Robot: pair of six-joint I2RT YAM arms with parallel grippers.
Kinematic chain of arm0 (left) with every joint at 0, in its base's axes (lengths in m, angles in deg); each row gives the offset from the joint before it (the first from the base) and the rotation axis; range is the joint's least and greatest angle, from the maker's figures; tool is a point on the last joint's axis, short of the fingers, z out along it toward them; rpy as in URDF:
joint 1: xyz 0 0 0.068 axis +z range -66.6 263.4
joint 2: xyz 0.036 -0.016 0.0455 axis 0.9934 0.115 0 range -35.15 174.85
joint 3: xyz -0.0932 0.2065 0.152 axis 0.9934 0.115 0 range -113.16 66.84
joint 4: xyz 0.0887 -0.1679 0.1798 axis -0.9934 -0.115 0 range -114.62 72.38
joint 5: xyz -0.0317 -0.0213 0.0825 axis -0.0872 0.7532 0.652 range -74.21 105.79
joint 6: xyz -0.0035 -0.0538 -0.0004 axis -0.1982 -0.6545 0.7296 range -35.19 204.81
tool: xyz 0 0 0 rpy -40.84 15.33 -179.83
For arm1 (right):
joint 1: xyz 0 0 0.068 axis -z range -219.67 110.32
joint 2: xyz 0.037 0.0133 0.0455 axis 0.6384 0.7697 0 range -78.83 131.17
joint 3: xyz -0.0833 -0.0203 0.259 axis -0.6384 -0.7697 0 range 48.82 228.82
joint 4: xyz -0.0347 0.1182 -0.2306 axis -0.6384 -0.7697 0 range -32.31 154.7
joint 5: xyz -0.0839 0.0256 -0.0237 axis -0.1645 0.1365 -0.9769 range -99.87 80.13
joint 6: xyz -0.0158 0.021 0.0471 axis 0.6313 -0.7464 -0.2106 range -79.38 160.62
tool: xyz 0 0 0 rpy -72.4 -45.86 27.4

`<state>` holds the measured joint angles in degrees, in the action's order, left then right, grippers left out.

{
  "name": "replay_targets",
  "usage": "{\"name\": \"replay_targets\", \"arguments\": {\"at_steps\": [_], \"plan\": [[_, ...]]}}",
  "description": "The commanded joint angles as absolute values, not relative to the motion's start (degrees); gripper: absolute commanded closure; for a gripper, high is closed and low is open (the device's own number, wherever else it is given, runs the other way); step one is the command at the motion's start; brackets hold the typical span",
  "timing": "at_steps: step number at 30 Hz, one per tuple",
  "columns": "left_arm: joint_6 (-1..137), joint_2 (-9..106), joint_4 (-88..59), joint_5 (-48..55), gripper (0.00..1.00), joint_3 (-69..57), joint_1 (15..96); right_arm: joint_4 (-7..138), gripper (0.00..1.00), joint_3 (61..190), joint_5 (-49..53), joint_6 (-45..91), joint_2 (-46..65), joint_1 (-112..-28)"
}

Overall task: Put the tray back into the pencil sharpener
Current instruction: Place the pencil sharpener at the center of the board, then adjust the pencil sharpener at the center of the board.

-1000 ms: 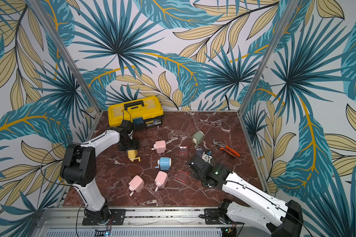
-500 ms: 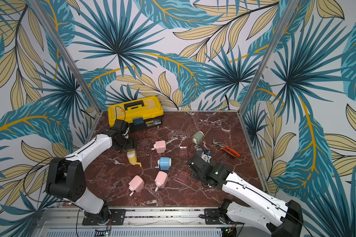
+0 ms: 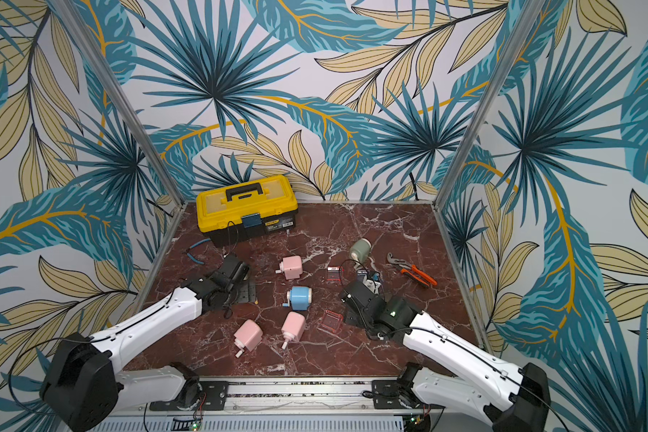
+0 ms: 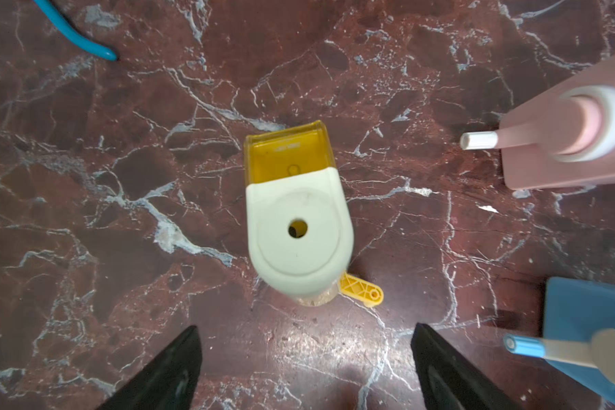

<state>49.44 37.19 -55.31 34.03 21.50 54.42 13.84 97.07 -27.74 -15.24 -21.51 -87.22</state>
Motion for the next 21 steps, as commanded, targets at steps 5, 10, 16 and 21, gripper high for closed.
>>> {"name": "replay_targets", "arguments": {"at_steps": [5, 10, 16, 21], "plan": [[48.36, 38.34, -39.08, 36.62, 0.10, 27.26, 54.39, 13.28, 0.37, 97.77, -27.03, -14.05, -22.11, -87.05], [49.67, 40.67, -31.30, 39.97, 0.18, 29.17, 54.45, 13.34, 0.38, 97.25, -26.61, -14.14, -22.65, -87.05], [49.37, 44.41, -25.91, 43.16, 0.29, 30.48, 54.56, 13.89, 0.38, 97.42, -25.96, -13.86, -21.99, -87.05], [46.94, 45.43, -24.25, 44.73, 0.34, 31.70, 54.48, 13.92, 0.38, 97.69, -25.87, -13.70, -21.84, -86.97]]}}
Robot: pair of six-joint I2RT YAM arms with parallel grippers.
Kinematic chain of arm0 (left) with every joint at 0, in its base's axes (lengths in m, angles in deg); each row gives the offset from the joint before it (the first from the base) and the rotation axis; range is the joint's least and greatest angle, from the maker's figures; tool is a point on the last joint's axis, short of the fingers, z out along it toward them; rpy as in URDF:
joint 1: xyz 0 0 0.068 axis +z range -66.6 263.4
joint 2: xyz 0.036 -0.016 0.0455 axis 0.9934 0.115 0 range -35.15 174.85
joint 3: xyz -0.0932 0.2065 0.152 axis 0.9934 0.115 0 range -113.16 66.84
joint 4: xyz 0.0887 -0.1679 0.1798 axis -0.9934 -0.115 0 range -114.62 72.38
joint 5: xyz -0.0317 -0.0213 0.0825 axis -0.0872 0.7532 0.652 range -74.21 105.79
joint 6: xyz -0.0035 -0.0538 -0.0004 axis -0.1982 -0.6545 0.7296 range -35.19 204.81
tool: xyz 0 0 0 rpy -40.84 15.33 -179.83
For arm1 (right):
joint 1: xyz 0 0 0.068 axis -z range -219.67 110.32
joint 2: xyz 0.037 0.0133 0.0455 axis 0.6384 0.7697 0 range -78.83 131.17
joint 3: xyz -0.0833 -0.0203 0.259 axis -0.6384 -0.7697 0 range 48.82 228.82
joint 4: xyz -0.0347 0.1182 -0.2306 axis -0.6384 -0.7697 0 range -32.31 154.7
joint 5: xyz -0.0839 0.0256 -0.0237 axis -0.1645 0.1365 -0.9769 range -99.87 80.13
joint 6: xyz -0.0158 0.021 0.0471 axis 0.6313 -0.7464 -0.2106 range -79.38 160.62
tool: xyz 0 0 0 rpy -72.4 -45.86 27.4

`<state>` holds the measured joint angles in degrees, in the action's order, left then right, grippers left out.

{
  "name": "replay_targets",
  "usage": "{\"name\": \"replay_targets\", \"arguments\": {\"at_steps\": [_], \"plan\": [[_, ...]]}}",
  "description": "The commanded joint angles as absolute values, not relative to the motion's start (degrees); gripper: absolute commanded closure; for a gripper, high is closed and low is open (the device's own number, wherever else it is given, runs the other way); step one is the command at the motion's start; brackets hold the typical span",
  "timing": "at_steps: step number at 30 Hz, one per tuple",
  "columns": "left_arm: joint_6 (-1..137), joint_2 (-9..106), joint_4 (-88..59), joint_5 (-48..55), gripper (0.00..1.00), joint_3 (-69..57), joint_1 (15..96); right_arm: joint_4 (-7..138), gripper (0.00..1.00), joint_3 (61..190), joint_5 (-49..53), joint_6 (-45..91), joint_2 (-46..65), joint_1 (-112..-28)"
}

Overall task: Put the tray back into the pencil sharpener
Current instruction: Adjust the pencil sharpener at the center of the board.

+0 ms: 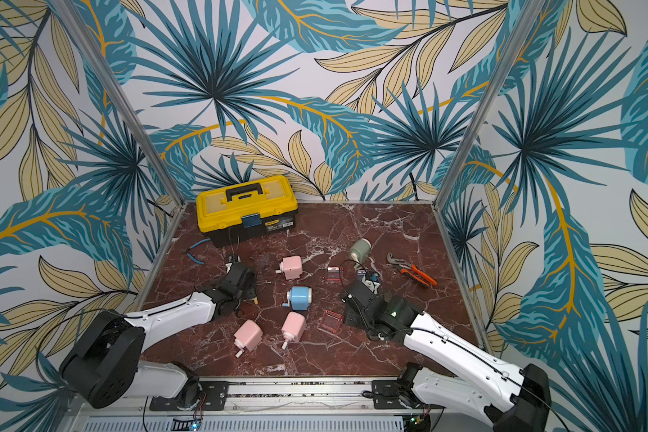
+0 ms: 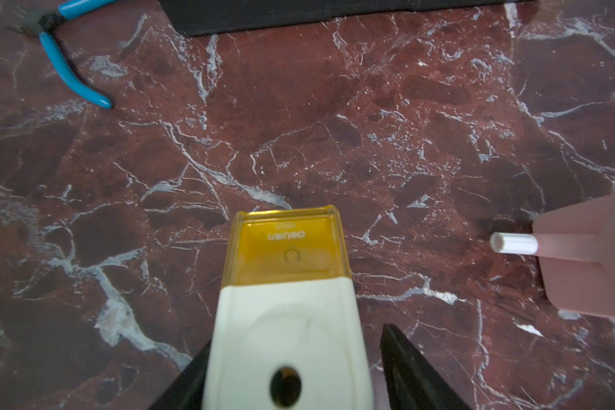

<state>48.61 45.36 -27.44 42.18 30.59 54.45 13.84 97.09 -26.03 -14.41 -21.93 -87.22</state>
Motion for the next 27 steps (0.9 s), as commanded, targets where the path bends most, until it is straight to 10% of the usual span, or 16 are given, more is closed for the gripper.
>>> {"name": "replay_targets", "arguments": {"at_steps": [1, 20, 27], "plan": [[46.63, 45.50, -24.00, 45.01, 0.35, 32.06, 54.47, 13.98, 0.38, 97.69, -25.78, -13.70, -21.72, -86.97], [47.80, 41.18, -21.88, 49.36, 0.64, 34.78, 54.39, 13.90, 0.40, 98.32, -25.25, -13.08, -21.26, -86.64], [57.93, 29.48, -23.82, 43.50, 0.94, 33.60, 55.01, 13.64, 0.41, 98.30, -25.25, -13.17, -21.73, -86.39]]}}
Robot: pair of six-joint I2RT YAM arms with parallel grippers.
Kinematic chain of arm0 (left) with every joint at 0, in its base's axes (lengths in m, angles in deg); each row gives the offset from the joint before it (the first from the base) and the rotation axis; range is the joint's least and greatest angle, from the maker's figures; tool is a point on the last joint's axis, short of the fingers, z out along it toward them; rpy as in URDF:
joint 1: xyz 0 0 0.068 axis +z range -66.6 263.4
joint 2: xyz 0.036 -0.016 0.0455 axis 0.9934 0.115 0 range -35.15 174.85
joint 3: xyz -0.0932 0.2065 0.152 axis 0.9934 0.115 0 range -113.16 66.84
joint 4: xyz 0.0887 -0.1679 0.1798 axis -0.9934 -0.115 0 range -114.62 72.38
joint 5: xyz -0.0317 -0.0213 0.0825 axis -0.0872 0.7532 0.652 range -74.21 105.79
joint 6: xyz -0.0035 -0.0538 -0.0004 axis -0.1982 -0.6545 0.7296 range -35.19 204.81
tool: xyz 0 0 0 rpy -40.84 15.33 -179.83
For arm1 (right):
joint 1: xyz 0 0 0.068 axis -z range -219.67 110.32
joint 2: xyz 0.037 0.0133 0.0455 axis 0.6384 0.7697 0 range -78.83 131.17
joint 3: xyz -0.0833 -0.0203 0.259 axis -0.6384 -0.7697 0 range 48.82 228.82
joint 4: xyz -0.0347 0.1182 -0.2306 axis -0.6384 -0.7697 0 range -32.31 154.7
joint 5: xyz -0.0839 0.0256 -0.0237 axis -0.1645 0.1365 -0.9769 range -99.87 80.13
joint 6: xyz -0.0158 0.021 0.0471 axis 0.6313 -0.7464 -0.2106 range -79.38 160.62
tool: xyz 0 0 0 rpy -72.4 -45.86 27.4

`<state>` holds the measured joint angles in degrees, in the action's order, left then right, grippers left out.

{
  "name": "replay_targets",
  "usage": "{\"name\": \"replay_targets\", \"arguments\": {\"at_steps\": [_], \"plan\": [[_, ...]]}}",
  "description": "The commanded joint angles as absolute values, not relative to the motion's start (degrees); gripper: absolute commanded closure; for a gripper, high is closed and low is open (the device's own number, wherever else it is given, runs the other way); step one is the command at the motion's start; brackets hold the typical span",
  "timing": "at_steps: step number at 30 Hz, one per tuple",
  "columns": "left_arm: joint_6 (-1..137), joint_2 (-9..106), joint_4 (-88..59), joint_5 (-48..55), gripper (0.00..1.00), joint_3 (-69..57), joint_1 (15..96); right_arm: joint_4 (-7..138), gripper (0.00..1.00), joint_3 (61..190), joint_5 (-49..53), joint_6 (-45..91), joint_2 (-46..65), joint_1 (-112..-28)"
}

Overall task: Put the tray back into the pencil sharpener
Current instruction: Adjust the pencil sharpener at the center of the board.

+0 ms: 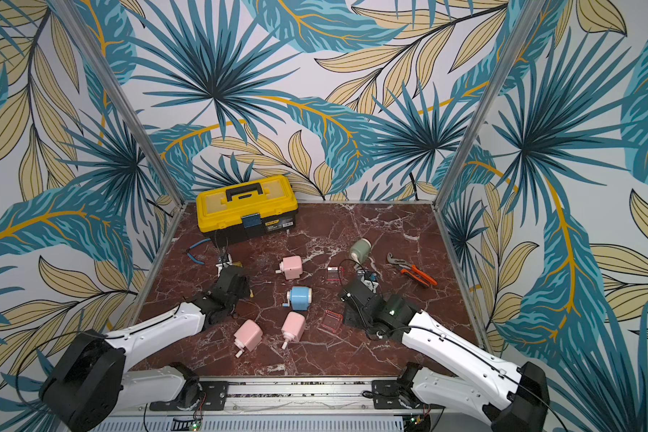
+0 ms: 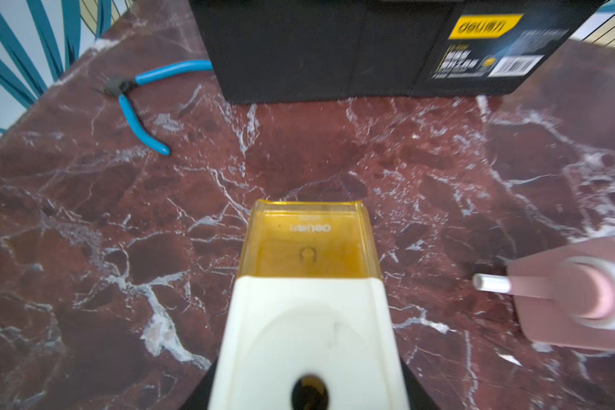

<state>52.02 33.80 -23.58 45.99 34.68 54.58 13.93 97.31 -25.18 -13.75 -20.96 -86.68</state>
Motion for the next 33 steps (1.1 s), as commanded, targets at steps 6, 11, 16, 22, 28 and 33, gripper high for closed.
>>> {"name": "replay_targets", "arguments": {"at_steps": [6, 11, 16, 22, 28, 33], "plan": [[59.67, 28.61, -44.36, 33.66, 1.00, 22.21, 60.33, 14.23, 0.41, 97.80, -24.91, -13.21, -21.70, -86.19], [62.63, 30.29, -55.39, 27.95, 1.00, 13.78, 63.52, 14.45, 0.41, 97.77, -24.68, -13.24, -21.52, -86.17], [64.67, 35.45, -69.35, 19.79, 1.00, 2.88, 68.34, 14.60, 0.41, 97.80, -24.51, -13.26, -21.46, -86.16], [68.33, 42.35, -84.08, 13.65, 1.00, -7.43, 71.59, 15.21, 0.41, 97.68, -23.77, -12.69, -20.60, -86.11], [71.83, 48.30, -91.19, 13.87, 1.00, -10.58, 72.42, 15.97, 0.41, 97.73, -22.86, -11.64, -19.42, -84.24], [73.17, 53.03, -91.73, 14.66, 1.00, -11.11, 73.02, 16.36, 0.41, 97.91, -21.91, -10.55, -18.63, -83.37]]}}
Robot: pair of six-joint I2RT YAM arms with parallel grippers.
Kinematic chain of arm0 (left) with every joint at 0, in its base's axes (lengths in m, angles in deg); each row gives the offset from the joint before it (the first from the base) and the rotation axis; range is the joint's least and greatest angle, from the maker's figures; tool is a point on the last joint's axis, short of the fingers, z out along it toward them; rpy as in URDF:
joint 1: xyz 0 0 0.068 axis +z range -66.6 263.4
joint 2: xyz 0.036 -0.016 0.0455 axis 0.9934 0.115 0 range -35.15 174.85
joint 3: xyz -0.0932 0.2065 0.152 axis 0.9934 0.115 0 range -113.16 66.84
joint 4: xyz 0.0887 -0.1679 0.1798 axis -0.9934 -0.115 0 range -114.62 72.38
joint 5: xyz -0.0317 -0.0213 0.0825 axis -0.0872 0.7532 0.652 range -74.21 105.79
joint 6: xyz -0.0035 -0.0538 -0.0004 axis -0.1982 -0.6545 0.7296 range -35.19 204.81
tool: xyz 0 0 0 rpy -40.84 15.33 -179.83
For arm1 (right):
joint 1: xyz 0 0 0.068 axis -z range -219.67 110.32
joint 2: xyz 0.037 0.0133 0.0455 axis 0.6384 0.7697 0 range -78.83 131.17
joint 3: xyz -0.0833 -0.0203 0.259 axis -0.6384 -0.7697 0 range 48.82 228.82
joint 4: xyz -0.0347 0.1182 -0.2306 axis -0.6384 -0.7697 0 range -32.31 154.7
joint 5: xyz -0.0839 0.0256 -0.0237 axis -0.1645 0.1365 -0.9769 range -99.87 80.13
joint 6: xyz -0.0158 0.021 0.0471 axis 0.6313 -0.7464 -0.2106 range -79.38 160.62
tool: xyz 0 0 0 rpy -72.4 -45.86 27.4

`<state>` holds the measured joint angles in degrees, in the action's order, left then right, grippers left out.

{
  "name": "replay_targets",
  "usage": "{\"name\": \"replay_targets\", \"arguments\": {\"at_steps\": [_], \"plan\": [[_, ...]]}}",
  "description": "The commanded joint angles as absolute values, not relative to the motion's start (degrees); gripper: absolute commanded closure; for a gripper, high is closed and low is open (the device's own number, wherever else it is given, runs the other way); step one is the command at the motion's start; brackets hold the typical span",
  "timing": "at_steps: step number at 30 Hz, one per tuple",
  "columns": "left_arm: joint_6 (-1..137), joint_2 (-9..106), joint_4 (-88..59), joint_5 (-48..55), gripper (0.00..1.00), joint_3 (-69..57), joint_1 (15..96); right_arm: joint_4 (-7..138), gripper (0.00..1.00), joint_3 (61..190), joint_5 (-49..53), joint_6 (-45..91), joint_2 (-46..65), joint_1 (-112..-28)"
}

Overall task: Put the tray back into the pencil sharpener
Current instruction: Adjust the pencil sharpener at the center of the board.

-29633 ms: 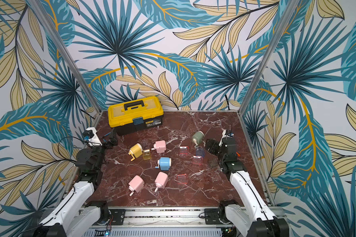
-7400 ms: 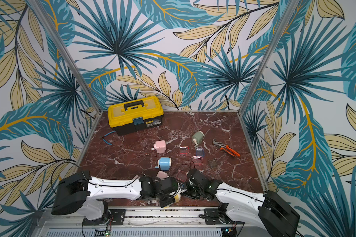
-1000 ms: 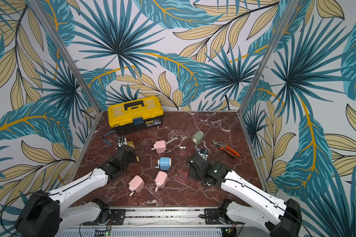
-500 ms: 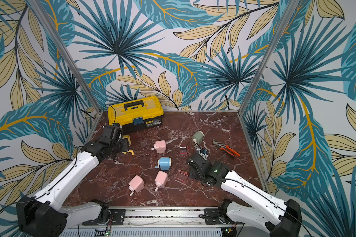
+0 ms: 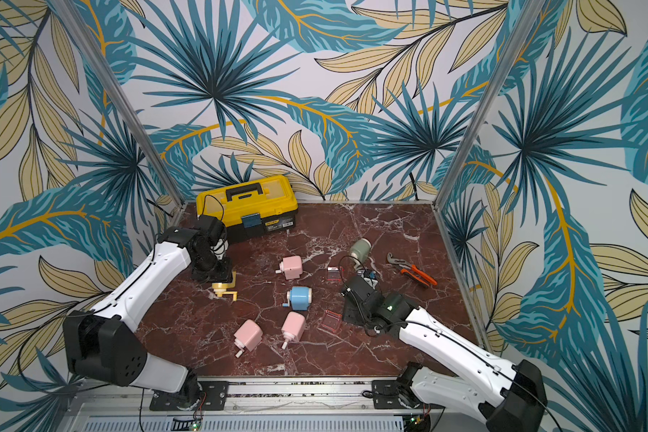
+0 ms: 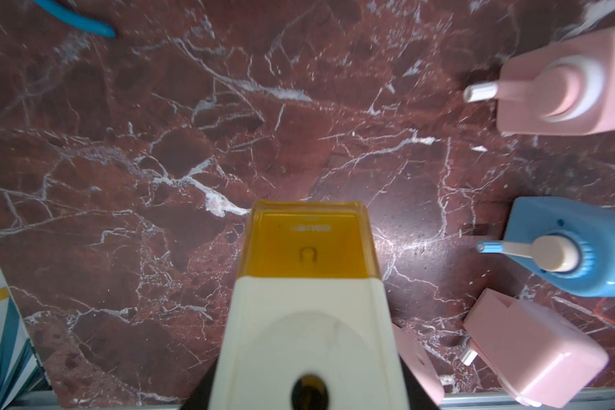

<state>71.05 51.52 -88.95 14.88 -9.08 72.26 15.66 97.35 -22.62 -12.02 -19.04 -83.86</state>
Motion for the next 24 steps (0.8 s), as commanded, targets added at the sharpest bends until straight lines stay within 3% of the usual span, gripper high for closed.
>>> {"name": "replay_targets", "arguments": {"at_steps": [1, 11, 24], "plan": [[73.51, 54.46, -91.72, 14.86, 1.00, -11.52, 73.11, 16.43, 0.41, 97.95, -21.74, -10.28, -18.38, -83.15], [76.40, 68.50, -93.37, 12.65, 1.00, -19.05, 73.85, 16.78, 0.41, 98.21, -19.76, -8.25, -17.24, -80.82], [78.91, 76.43, -96.58, 10.33, 0.95, -23.82, 75.63, 17.53, 0.41, 99.15, -17.30, -5.93, -14.72, -78.08]]}}
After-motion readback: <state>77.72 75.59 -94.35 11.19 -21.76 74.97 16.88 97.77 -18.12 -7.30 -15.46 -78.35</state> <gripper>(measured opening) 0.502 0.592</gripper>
